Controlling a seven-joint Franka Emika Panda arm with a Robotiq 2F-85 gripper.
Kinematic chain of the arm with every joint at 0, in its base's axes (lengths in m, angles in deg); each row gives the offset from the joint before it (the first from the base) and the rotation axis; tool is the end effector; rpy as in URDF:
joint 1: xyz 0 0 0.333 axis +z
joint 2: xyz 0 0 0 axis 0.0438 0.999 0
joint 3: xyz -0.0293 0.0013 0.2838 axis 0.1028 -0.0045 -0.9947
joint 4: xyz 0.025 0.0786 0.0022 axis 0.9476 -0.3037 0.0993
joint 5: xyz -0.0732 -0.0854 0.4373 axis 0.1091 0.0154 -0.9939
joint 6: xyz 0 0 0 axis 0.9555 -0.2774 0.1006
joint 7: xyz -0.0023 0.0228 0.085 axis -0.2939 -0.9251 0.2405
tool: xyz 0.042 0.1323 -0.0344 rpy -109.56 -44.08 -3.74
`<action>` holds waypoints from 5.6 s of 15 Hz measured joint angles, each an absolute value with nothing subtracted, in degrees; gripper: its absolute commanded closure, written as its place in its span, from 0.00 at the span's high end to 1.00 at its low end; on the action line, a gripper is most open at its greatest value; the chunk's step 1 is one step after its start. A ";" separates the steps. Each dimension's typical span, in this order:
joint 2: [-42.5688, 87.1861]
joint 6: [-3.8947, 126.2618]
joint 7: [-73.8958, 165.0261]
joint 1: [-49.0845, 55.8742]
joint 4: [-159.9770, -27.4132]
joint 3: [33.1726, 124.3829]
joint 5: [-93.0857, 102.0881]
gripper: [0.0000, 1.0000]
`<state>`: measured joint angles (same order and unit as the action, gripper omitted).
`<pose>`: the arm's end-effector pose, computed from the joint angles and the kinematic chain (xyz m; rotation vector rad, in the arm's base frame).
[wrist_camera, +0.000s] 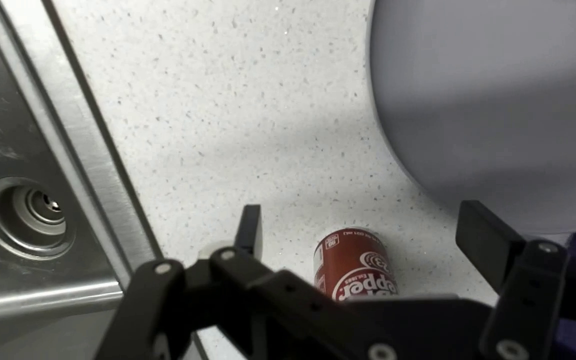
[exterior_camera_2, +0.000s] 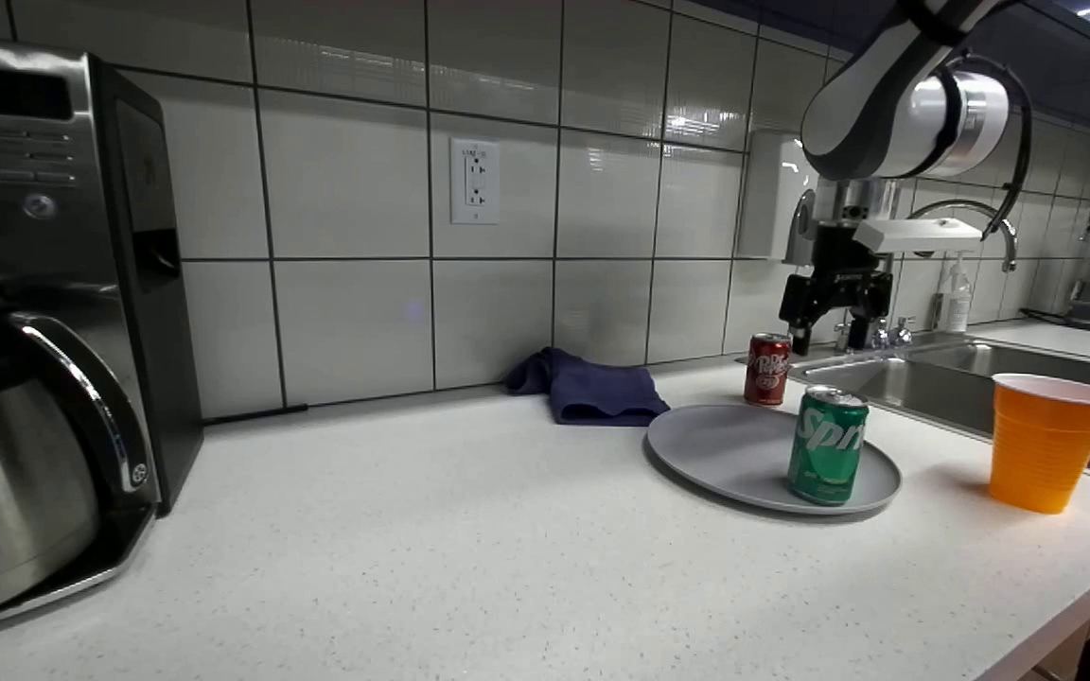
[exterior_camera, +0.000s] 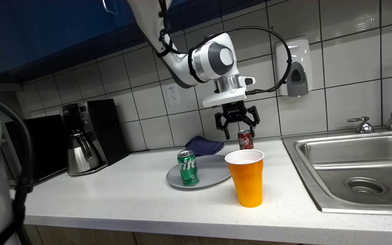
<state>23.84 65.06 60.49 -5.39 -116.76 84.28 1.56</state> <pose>0.6159 -0.1943 0.2012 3.0641 -0.1731 0.1175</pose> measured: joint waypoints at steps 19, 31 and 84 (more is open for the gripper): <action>35.01 62.80 60.34 -5.62 -102.96 83.40 1.51 1.00; 39.14 60.53 60.42 -6.83 -96.73 82.52 1.39 1.00; 25.84 65.89 60.50 -2.43 -115.60 78.15 1.36 0.38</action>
